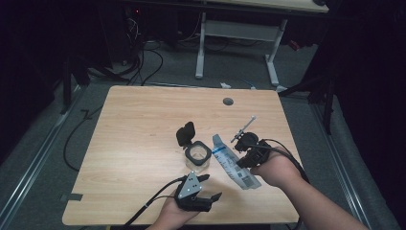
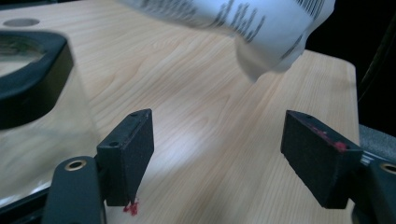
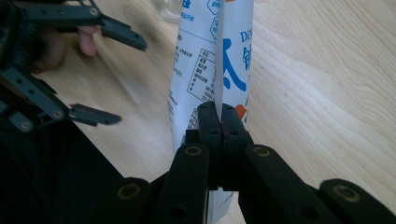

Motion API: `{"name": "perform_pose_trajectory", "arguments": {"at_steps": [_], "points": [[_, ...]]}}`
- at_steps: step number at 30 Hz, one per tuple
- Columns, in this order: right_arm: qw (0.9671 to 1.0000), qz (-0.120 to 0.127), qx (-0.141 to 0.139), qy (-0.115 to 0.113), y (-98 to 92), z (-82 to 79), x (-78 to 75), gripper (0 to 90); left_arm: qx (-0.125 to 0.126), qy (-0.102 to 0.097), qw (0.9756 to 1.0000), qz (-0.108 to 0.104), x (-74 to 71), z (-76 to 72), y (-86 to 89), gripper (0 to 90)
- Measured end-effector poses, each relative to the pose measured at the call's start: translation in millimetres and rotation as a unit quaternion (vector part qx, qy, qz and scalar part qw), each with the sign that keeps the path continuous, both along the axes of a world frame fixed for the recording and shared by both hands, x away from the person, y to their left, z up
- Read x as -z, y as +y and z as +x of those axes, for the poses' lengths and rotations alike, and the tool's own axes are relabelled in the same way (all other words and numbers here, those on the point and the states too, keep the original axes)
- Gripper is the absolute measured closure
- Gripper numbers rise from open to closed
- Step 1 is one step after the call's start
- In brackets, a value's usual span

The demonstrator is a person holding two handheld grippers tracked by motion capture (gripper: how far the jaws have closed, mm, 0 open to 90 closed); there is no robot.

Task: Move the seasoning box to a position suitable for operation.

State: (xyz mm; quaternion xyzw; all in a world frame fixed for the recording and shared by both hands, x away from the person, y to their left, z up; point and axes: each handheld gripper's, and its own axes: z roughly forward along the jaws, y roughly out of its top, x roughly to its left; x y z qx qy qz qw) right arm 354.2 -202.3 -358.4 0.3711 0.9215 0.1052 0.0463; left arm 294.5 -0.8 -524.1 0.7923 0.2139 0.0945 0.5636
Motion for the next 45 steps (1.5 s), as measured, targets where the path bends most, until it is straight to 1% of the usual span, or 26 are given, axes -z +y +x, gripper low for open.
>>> {"name": "perform_pose_trajectory", "arguments": {"at_steps": [2, 6, 9, 11, 12, 13, 14, 16, 17, 19, 21, 23, 25, 28, 30, 32, 33, 34, 35, 36, 43, 45], "points": [[1.0000, -0.001, -0.002, 0.000, 4.1, -0.9, -0.4, 90.0, 0.002, -0.001, 1.0000, -0.001, -0.7, 1.0, -5.4, 25.9], [1.0000, -0.005, -0.003, 0.002, 8.9, -0.3, 0.5, 90.0, 0.005, -0.003, 1.0000, 0.004, 0.4, 0.4, -10.9, 25.9], [1.0000, -0.005, -0.006, 0.001, 11.7, 0.4, 0.6, 90.0, 0.007, -0.001, 1.0000, 0.005, 1.3, 0.5, -13.3, 25.9], [0.9999, -0.006, -0.010, 0.000, 17.5, 1.1, -0.7, 90.0, 0.009, -0.004, 0.9999, 0.006, 2.0, 0.2, -16.0, 25.5], [0.9999, -0.006, -0.010, 0.000, 17.5, 1.1, -0.7, 90.0, 0.010, -0.005, 0.9999, 0.005, 2.3, 0.0, -17.8, 25.5], [0.9999, 0.000, -0.013, -0.001, 21.4, 1.7, -1.8, 90.0, 0.010, -0.007, 0.9999, 0.007, 2.4, 0.2, -19.6, 25.2], [0.9999, -0.001, -0.015, -0.001, 23.1, 1.9, -2.8, 90.0, 0.011, -0.011, 0.9999, 0.005, 3.0, 0.7, -23.8, 25.3], [0.9999, 0.002, -0.014, 0.000, 25.0, 1.8, -3.5, 90.0, 0.012, -0.014, 0.9998, 0.005, 3.3, 1.0, -25.8, 25.9], [0.9998, 0.004, -0.017, 0.001, 28.8, 1.6, -4.6, 90.0, 0.011, -0.012, 0.9999, 0.004, 3.9, 1.9, -29.7, 26.1], [0.9998, 0.003, -0.019, 0.001, 30.9, 1.1, -5.1, 90.0, 0.012, -0.010, 0.9999, 0.005, 4.1, 2.7, -31.1, 26.1], [0.9997, 0.004, -0.022, 0.000, 34.2, 0.7, -6.4, 90.0, 0.006, -0.007, 0.9999, 0.007, 4.6, 4.7, -33.5, 26.2], [0.9997, 0.009, -0.023, 0.000, 36.3, 0.6, -7.4, 90.0, 0.007, 0.001, 1.0000, 0.000, 4.1, 6.5, -34.8, 26.1], [0.9997, 0.009, -0.025, -0.001, 38.1, 0.7, -7.9, 90.0, 0.007, 0.001, 1.0000, -0.007, 2.0, 7.1, -35.0, 26.0], [0.9996, 0.010, -0.026, 0.001, 39.3, 0.7, -7.2, 90.0, 0.008, -0.001, 0.9999, -0.007, -1.4, 7.7, -36.8, 28.3], [0.9997, 0.010, -0.022, 0.002, 39.9, 0.5, -7.3, 90.0, 0.007, -0.007, 0.9999, -0.006, -3.5, 7.6, -38.0, 29.7], [0.9996, 0.011, -0.025, 0.000, 39.6, 0.8, -7.6, 90.0, 0.006, -0.009, 0.9999, -0.005, -3.8, 7.5, -38.5, 31.2], [0.9996, 0.013, -0.023, 0.000, 39.3, 1.0, -9.0, 90.0, 0.007, -0.014, 0.9998, -0.006, -4.5, 6.5, -38.3, 35.6], [0.9996, 0.013, -0.023, 0.000, 39.3, 1.0, -9.0, 90.0, 0.007, -0.014, 0.9998, -0.006, -4.5, 6.5, -38.3, 37.8], [0.9997, 0.012, -0.023, -0.001, 39.0, 1.1, -9.8, 90.0, 0.006, -0.019, 0.9998, -0.008, -4.7, 5.6, -38.7, 37.8], [0.9997, 0.012, -0.023, -0.003, 38.6, 1.4, -10.6, 90.0, 0.006, -0.028, 0.9996, -0.006, -5.6, 3.5, -39.1, 42.5], [0.9997, 0.009, -0.021, -0.004, 37.8, 2.5, -10.8, 90.0, 0.001, -0.031, 0.9995, -0.002, -7.9, 0.1, -37.8, 45.4], [0.9998, 0.009, -0.020, -0.002, 37.5, 2.8, -10.6, 90.0, 0.000, -0.041, 0.9992, -0.002, -8.4, -2.5, -37.4, 45.8]]}}
